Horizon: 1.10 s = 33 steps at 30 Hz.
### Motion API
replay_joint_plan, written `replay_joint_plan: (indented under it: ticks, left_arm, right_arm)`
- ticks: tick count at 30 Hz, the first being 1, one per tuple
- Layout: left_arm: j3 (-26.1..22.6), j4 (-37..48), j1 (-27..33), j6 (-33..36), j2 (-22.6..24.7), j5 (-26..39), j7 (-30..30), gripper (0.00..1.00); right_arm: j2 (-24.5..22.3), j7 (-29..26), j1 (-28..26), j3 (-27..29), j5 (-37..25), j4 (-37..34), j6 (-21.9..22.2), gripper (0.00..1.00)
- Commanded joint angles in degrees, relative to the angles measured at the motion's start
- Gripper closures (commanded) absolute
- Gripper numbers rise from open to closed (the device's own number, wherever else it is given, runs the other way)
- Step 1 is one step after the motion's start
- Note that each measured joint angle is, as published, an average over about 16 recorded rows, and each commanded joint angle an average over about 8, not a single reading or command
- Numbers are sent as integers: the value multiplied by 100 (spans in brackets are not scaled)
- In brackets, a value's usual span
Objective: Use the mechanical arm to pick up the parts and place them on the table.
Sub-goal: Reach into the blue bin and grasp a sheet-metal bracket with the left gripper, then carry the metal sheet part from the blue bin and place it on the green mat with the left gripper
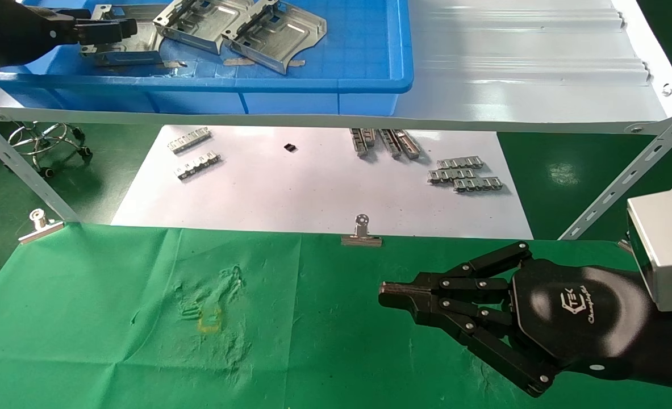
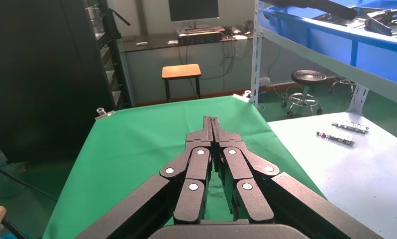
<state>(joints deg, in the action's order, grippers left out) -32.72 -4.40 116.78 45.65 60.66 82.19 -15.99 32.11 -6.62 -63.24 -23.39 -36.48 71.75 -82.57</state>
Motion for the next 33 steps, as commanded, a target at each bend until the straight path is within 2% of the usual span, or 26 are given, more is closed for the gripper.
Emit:
replay_joint_plan:
  ticks: [1,20,33]
  left_arm:
    - [-19,10,10,-3,1,27,4,100]
    - [-1,55,-22,-357,31,18,138,100]
    - [251,-137,-95,-481,-8,-336,496,100]
  right_arm:
    - [0,0,0,0,0,0,0,100]
    - [0,0,0,0,0,0,0,100]
    - [0,0,0,0,0,0,0,100]
